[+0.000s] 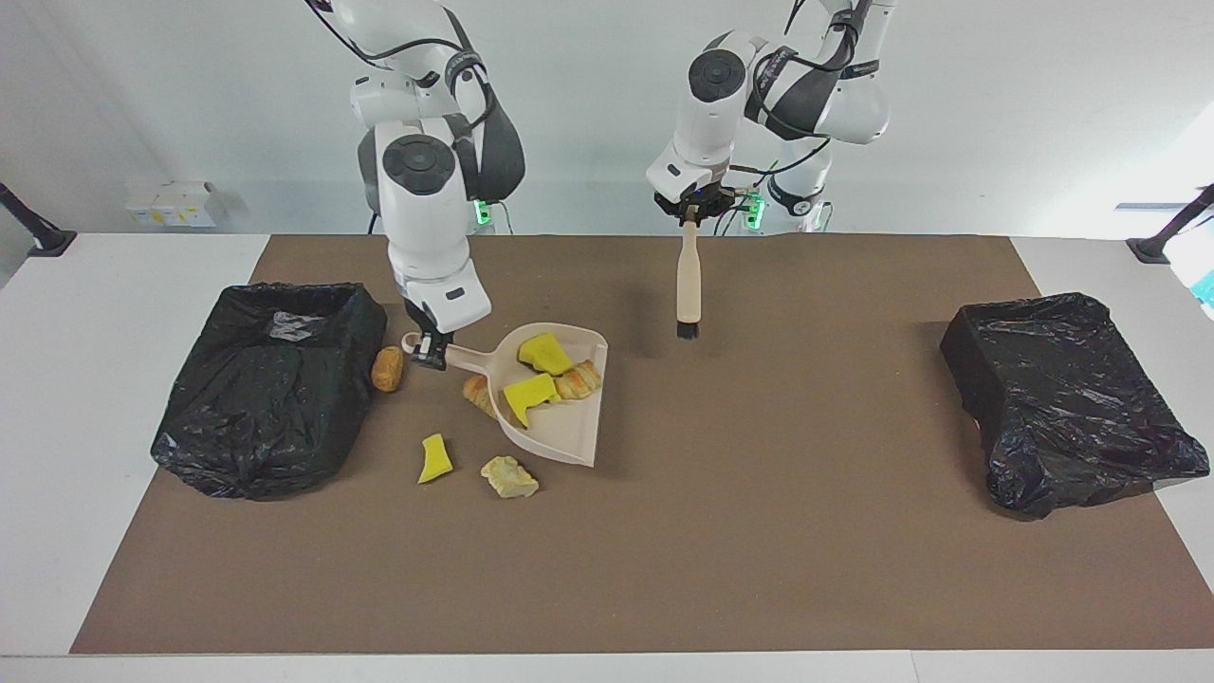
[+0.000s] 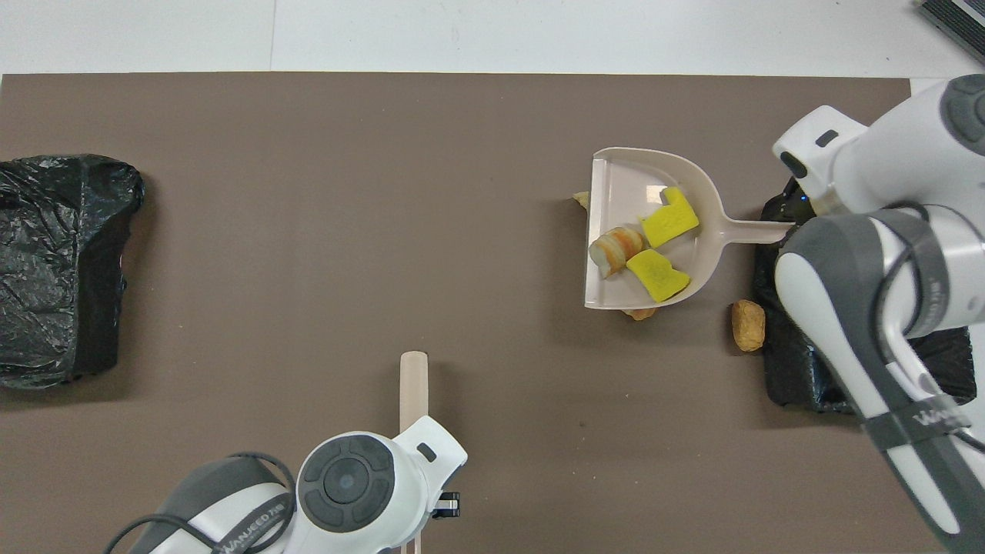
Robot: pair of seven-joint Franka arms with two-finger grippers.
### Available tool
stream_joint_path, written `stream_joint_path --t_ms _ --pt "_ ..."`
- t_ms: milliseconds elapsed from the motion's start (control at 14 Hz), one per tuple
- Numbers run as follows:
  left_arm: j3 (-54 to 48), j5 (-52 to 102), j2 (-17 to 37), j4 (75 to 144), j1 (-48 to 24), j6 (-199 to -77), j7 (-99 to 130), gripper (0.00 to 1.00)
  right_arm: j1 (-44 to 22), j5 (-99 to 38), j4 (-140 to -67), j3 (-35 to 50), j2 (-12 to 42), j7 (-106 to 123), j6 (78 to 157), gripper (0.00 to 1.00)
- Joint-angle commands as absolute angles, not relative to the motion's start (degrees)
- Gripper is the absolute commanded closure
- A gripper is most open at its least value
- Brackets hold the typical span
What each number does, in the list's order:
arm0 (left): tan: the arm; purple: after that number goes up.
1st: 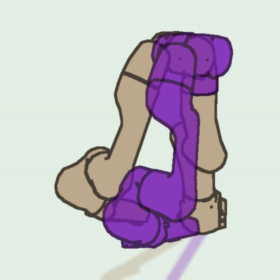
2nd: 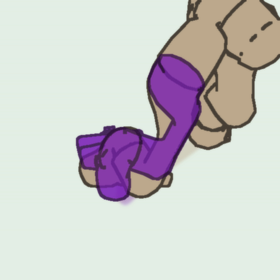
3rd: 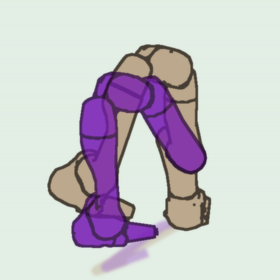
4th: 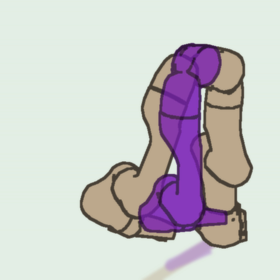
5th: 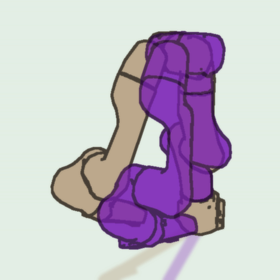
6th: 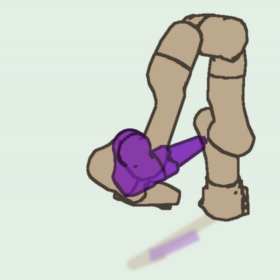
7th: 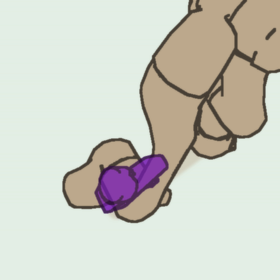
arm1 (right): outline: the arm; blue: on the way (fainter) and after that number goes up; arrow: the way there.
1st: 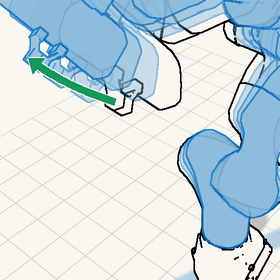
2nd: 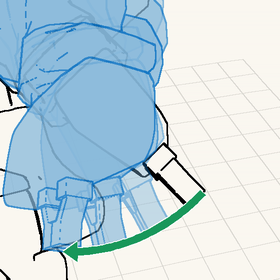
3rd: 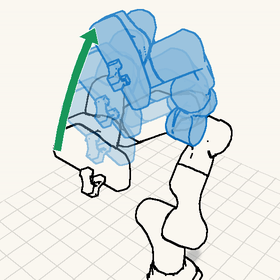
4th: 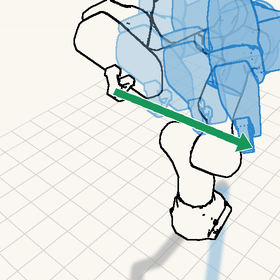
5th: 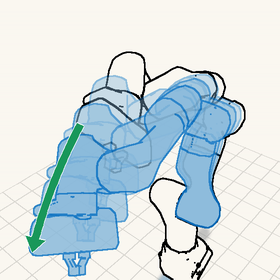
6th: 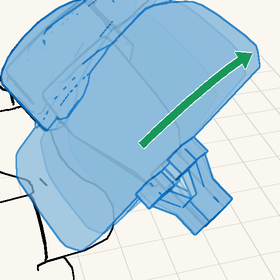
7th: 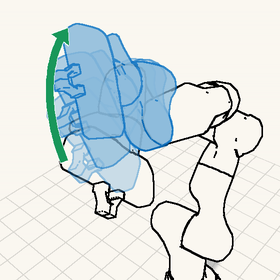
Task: Sweep and dump trash in bin
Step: 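Carry the dustpan with the right gripper over the black bin, then tilt the dustpan with the right gripper to dump into the bin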
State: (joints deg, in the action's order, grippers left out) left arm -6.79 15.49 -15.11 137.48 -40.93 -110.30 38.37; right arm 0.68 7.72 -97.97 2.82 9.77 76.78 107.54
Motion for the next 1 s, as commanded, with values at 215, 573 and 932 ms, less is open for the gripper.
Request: stream_joint_path --t_ms 215,573,932 --pt "-5.98 18.62 -16.52 143.95 -47.2 -118.91 45.17 1.0 14.65 6.94 -93.69 3.34 9.75 87.78 105.73 1.0" --pt "-5.98 18.98 -16.35 145.46 -48.78 -121.64 45.18 1.0 19.77 10.88 -93.69 -0.87 8.36 96.68 106.61 1.0" --pt "-5.98 19.07 -14.59 146.34 -50.27 -124.01 45.09 1.0 19.69 28.09 -95.88 -1.23 5.55 91.0 104.77 1.0"
